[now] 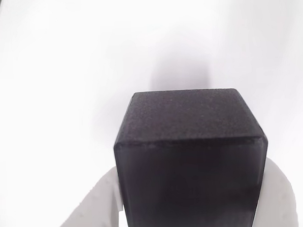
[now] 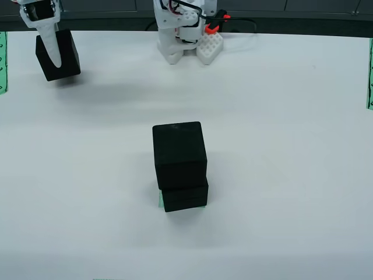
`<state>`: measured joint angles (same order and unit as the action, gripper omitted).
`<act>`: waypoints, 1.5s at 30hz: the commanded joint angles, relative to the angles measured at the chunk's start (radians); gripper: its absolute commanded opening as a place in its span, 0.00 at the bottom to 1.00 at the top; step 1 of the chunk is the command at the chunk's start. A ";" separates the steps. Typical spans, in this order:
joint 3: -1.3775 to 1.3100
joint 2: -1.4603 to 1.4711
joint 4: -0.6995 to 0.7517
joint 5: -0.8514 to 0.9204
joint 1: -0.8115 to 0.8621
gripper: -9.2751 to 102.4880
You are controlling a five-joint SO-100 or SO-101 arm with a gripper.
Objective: Stack 3 Blocks on the chosen place.
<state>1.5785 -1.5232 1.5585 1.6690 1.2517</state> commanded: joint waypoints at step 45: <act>0.647 -0.845 -1.015 -0.295 -1.112 0.29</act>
<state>2.2043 -2.3270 0.6443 1.3683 0.1442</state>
